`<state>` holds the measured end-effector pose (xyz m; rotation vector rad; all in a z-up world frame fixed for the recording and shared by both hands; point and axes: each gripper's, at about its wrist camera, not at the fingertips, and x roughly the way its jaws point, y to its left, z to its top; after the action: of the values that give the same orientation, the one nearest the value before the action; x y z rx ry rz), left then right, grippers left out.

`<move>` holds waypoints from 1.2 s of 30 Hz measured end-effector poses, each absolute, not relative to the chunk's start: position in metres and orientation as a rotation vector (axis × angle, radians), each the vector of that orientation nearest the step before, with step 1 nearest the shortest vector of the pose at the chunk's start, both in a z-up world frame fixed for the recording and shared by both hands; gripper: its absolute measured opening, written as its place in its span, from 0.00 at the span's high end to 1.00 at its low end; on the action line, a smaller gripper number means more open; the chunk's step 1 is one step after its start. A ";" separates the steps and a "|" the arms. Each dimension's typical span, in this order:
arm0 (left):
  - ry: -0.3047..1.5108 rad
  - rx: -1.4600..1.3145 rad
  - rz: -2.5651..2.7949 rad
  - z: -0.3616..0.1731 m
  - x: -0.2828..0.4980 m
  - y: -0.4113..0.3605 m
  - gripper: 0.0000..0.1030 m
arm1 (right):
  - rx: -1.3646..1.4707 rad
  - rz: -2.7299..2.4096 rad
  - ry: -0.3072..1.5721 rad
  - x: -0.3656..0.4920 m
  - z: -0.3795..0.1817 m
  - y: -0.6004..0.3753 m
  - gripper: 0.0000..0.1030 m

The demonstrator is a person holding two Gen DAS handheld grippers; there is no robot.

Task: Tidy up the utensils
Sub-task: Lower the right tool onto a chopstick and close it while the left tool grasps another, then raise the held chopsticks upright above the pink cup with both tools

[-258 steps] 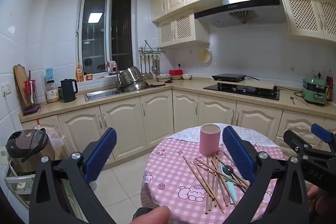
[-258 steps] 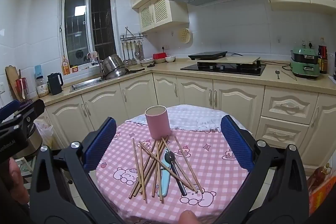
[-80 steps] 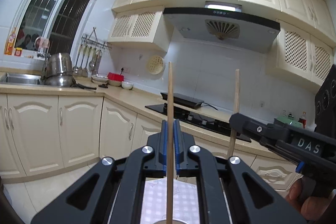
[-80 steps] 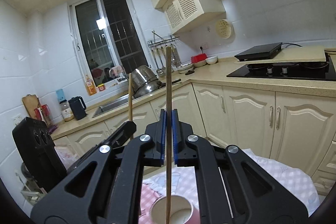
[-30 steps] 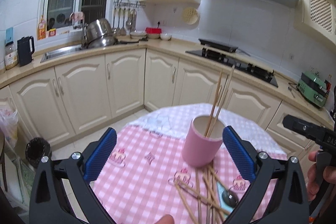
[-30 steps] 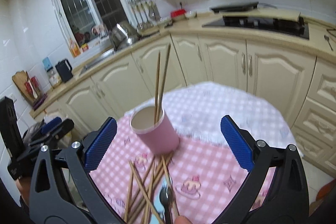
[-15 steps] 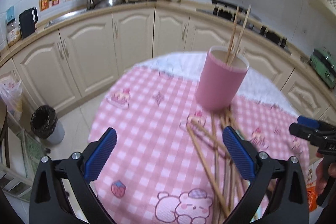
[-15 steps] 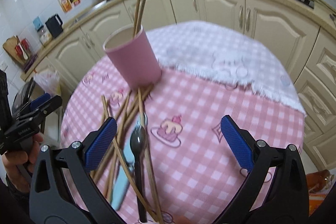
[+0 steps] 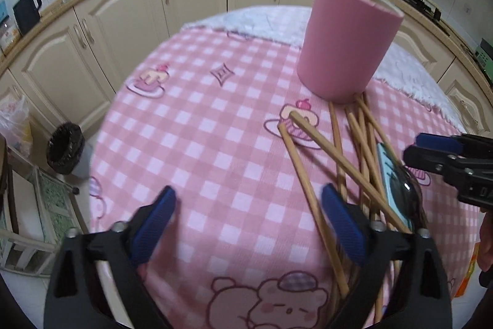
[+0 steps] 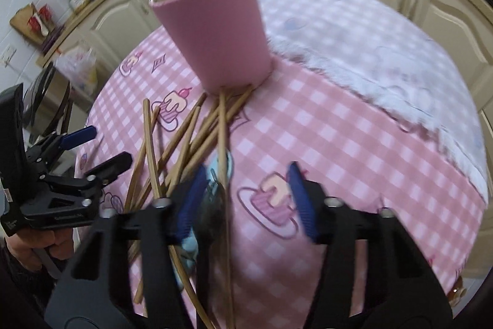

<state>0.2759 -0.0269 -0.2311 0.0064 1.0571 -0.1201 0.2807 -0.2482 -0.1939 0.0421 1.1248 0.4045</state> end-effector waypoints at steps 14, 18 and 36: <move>1.074 0.079 -0.153 -0.231 0.293 -0.040 0.59 | -0.042 0.472 1.167 0.300 -0.198 -0.225 0.93; 1.077 0.079 -0.205 -0.230 0.295 -0.039 0.93 | -0.007 0.471 1.134 0.296 -0.190 -0.232 0.94; 0.842 -0.063 -0.338 -0.172 0.265 -0.016 0.95 | 0.188 0.477 0.812 0.239 -0.128 -0.278 0.94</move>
<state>0.2655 -0.0163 -0.1719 -0.0627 0.8419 -0.3378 0.2392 -0.2776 -0.1276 0.1879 0.8122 0.4766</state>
